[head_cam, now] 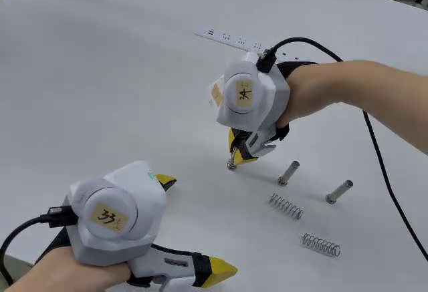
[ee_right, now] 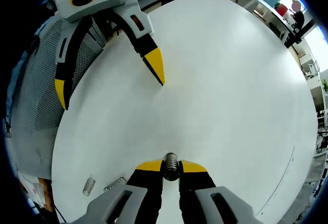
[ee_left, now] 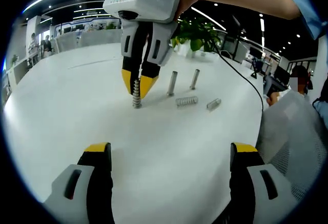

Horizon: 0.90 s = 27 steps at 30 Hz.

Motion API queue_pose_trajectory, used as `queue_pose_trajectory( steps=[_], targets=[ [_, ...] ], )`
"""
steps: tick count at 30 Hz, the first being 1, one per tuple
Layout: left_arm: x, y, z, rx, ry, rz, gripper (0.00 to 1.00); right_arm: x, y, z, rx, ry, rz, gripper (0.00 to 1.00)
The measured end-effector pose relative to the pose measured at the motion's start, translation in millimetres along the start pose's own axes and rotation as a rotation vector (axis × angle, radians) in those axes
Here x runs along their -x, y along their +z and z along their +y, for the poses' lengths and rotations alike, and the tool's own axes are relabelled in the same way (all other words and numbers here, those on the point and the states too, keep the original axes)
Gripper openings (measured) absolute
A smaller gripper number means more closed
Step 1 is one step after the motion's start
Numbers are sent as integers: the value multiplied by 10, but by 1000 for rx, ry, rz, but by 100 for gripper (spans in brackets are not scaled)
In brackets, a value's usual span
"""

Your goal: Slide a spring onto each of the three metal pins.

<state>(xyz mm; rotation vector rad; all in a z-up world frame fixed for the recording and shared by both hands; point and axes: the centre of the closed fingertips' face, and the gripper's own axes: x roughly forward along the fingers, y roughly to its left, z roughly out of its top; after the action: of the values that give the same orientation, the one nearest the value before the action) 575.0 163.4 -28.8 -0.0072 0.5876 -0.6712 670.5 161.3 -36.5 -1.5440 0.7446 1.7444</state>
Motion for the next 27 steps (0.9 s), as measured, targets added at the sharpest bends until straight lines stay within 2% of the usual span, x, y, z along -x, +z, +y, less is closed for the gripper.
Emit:
queue_pose_trajectory(
  steps=[14,17,24,27],
  targets=[
    [15,2,6,0,2,-2,95,-44,-26,-34,1,-17,-5,10],
    [22,7,5,-1,3,-2,95,-46,-28,-33,-4,-22,-11,17],
    [37,35,10,-4,4,-8,95,-28,-19,-54,-28,-50,-37,42],
    [49,53,11,-8,6,-10,95,-4,-19,-40,-31,-61,-50,48]
  ],
)
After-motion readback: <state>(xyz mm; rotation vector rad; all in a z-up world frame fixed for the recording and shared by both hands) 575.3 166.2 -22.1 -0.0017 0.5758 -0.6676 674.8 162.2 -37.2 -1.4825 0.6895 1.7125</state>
